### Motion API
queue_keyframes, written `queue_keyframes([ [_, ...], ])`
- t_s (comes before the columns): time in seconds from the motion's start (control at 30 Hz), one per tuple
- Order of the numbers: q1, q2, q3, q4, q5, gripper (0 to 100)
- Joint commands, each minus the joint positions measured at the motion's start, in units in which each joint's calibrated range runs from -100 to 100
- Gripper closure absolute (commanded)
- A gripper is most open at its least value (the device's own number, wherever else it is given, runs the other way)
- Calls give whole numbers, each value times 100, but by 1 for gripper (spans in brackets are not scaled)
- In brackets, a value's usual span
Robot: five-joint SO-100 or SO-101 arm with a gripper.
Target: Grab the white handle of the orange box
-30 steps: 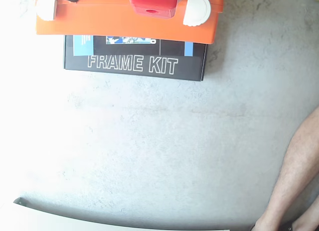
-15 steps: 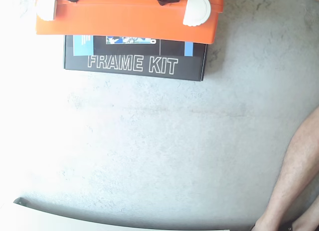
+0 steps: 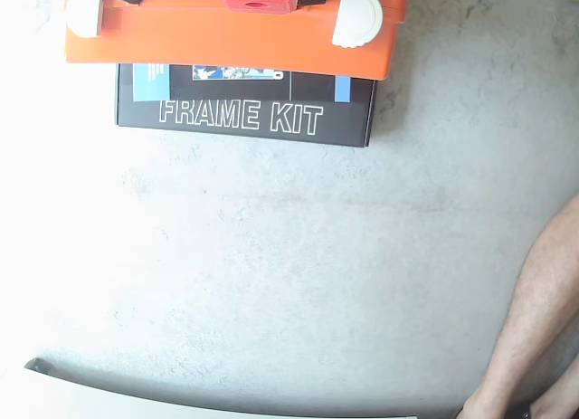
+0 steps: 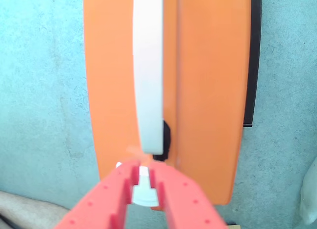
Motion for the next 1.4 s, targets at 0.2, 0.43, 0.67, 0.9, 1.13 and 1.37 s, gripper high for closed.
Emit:
queue_keyframes([
  [0.2, -421, -71, 308, 74, 94, 99],
  [0.43, -662, -71, 317, 74, 99, 99],
  [0.67, -793, -71, 326, 83, 99, 98],
  [0.9, -848, -71, 290, 125, 47, 92],
  [1.13, -848, -71, 113, 649, 68, 82],
  [1.37, -848, -71, 7, 920, 99, 81],
])
